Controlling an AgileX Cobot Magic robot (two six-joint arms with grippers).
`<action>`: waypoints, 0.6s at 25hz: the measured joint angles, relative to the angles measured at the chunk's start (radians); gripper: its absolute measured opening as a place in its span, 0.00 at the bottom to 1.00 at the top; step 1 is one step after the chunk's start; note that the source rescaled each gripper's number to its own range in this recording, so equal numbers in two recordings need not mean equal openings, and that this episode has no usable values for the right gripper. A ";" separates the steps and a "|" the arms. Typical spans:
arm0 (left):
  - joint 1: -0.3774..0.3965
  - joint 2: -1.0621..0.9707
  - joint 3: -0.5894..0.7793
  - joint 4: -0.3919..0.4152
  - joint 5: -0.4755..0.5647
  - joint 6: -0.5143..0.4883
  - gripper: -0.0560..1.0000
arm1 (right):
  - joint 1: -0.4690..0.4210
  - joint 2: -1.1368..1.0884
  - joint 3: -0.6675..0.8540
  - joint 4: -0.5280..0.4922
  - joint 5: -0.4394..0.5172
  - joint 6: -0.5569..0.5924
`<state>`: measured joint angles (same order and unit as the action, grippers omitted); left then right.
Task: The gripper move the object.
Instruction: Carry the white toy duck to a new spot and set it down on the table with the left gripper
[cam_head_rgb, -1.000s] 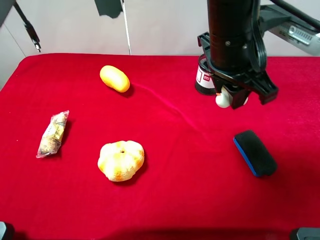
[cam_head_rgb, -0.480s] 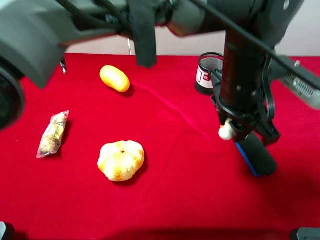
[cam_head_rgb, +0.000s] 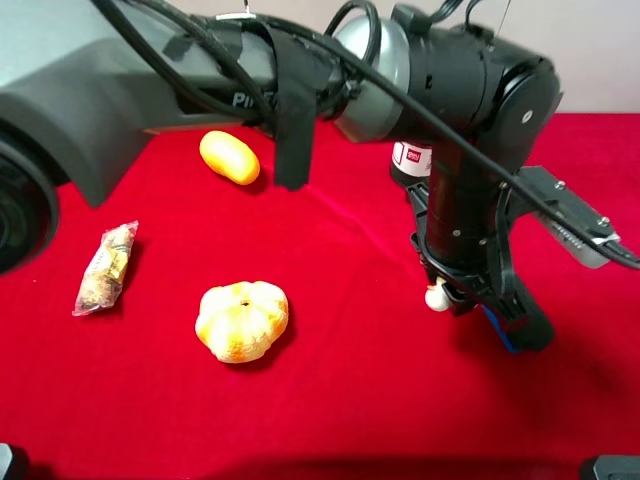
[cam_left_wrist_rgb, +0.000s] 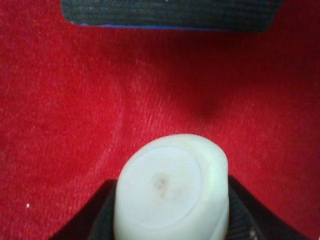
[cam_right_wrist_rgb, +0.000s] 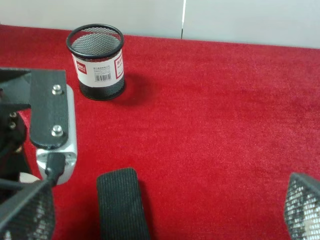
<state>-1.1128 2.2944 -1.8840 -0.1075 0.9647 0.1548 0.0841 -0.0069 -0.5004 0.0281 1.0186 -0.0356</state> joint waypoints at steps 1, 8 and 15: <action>0.000 0.000 0.014 0.000 -0.018 0.000 0.06 | 0.000 0.000 0.000 0.000 0.000 0.000; -0.001 0.000 0.105 0.002 -0.151 0.001 0.06 | 0.000 0.000 0.000 0.000 0.000 0.000; -0.001 0.000 0.150 0.004 -0.241 0.001 0.06 | 0.000 0.000 0.000 0.000 0.000 0.000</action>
<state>-1.1139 2.2944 -1.7336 -0.1038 0.7236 0.1555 0.0841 -0.0069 -0.5004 0.0284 1.0186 -0.0356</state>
